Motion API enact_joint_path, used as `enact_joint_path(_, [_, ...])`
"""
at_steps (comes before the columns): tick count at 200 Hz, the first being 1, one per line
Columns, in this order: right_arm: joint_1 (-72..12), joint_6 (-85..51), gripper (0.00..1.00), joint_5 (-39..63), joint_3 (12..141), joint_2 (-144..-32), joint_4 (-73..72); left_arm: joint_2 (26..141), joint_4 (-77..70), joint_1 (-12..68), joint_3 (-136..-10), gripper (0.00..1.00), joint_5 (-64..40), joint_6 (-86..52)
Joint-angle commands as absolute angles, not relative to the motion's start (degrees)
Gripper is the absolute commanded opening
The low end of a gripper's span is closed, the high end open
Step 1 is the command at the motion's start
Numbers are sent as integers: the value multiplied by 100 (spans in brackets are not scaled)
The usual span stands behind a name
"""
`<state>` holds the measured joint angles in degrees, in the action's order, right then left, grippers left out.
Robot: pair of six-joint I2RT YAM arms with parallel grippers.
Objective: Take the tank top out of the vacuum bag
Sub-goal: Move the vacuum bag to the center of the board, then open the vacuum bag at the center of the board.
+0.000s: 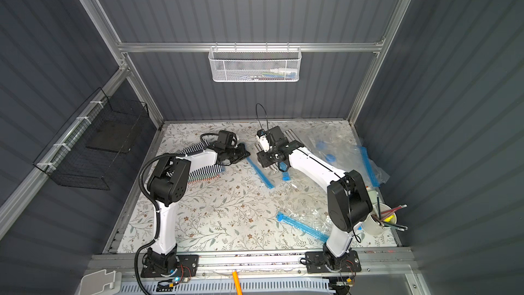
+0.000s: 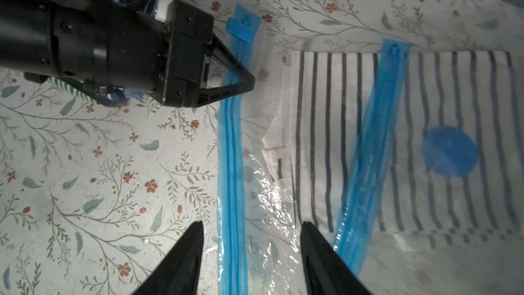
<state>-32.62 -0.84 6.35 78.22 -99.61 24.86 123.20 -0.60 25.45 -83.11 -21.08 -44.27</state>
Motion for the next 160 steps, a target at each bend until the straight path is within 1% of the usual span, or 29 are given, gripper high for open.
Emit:
enact_joint_path(1, [-3471, 3, 56, 913, 7618, -10007, 2289, 12111, 96, 2559, -8237, 0, -2277, -4337])
enact_joint_path(30, [-3675, -10, 56, 777, 7173, -9793, 2053, 12159, 101, 2563, -8270, 0, -2307, -4349])
enact_joint_path(58, [-3891, 142, 54, 115, 6979, -9765, 2164, 12178, 149, 2558, -8280, 0, -2300, -4315])
enact_joint_path(72, [-3950, 197, 52, -194, 6960, -9812, 2197, 12173, 154, 2556, -8277, 0, -2277, -4311])
enact_joint_path(85, [-3964, 145, 47, -467, 6967, -9860, 2309, 12173, 148, 2566, -8272, 0, -2261, -4318])
enact_joint_path(108, [-3964, 132, 45, -677, 6980, -9893, 2404, 12190, 143, 2566, -8288, 0, -2243, -4329])
enact_joint_path(127, [-3964, 148, 45, -720, 6981, -9903, 2450, 12204, 141, 2566, -8288, 0, -2226, -4340])
enact_joint_path(160, [-3980, 93, 46, -476, 6909, -9831, 2409, 12265, 142, 2566, -8345, 0, -2230, -4359])
